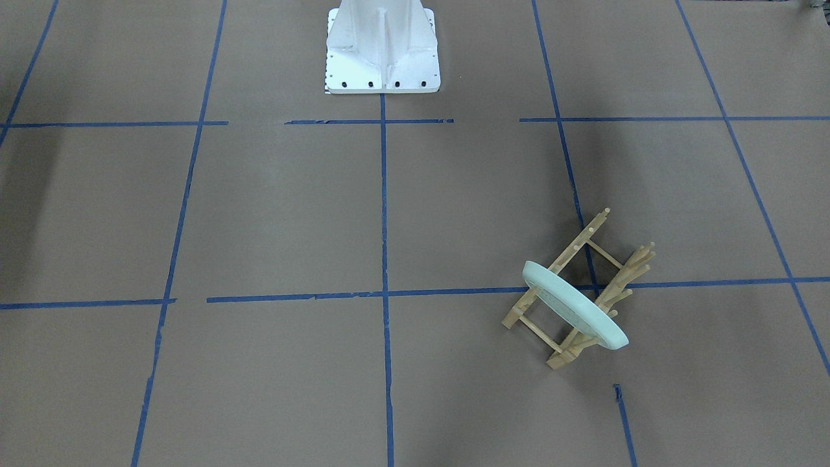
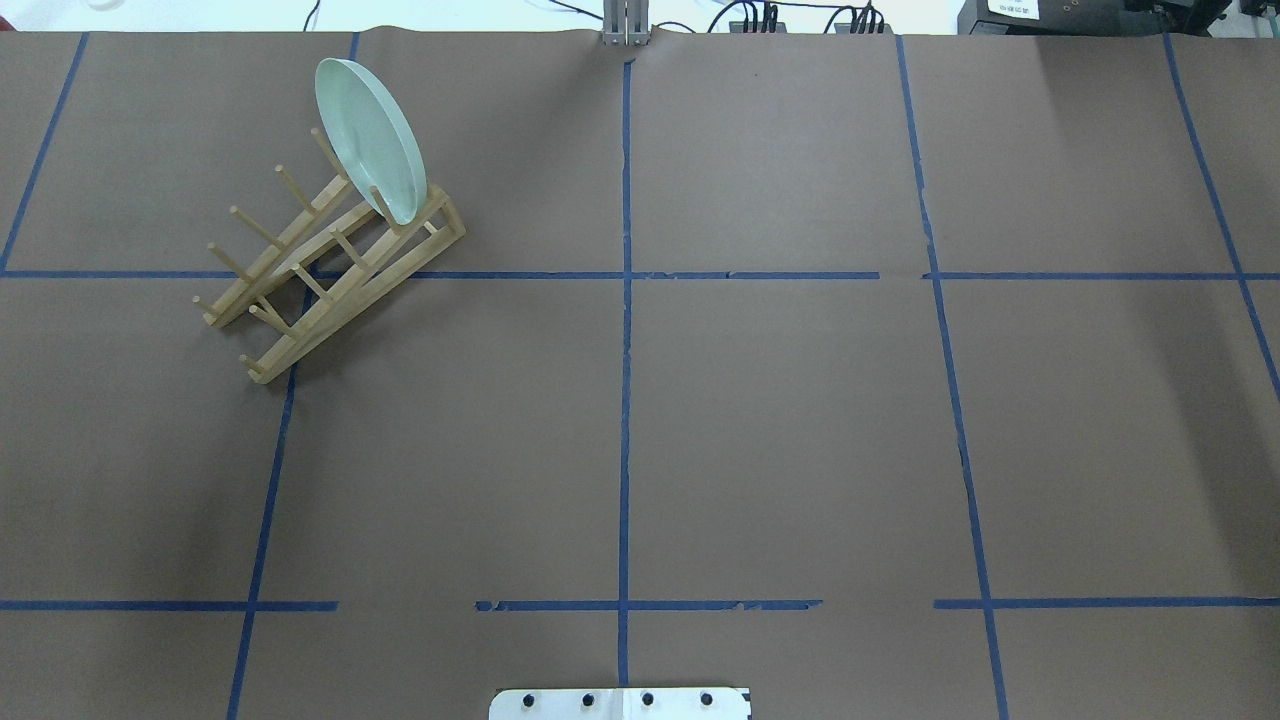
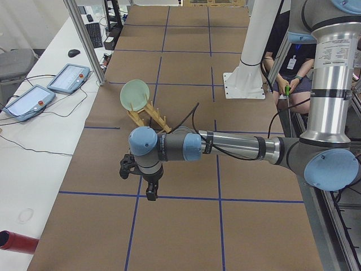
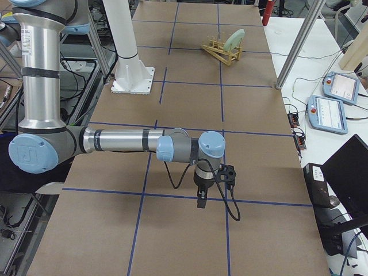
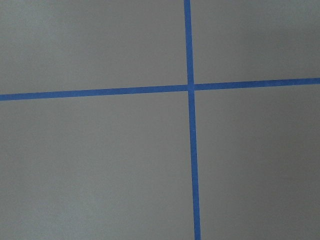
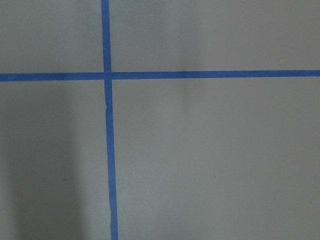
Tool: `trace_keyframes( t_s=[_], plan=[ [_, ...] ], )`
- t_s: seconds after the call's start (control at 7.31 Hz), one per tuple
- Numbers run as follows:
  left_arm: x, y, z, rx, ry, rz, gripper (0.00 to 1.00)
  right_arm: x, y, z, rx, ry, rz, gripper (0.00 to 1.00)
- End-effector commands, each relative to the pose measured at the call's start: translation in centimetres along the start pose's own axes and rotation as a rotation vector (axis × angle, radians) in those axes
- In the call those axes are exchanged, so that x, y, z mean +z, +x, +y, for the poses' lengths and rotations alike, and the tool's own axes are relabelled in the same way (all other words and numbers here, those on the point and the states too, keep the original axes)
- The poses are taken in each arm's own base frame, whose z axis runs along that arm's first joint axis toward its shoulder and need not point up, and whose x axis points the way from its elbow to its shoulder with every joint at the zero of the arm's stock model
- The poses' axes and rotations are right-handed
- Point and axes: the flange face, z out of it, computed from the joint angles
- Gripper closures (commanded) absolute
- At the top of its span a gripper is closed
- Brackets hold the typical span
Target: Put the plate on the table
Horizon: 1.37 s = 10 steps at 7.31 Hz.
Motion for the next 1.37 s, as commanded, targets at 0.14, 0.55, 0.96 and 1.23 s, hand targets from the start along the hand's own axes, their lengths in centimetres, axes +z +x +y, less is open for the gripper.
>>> trace_keyframes(
  t_s=[0.14, 0.55, 0.96, 1.23],
  plan=[
    [-1.3, 1.2, -1.5, 0.030, 0.030, 0.000, 0.00, 0.0, 0.1, 0.0, 0.002, 0.000, 0.000, 0.00],
    [-6.3, 10.8, -9.3, 0.294, 0.216, 0.070, 0.00, 0.0, 0.0, 0.0, 0.001, 0.001, 0.000, 0.00],
    [-7.1, 21.5, -12.4, -0.057, 0.380, 0.266, 0.00, 0.0, 0.0, 0.0, 0.001, 0.000, 0.000, 0.00],
    [-5.8, 27.3, -11.2, -0.210, 0.395, 0.451, 0.00, 0.0, 0.0, 0.0, 0.000, -0.001, 0.000, 0.00]
  ],
)
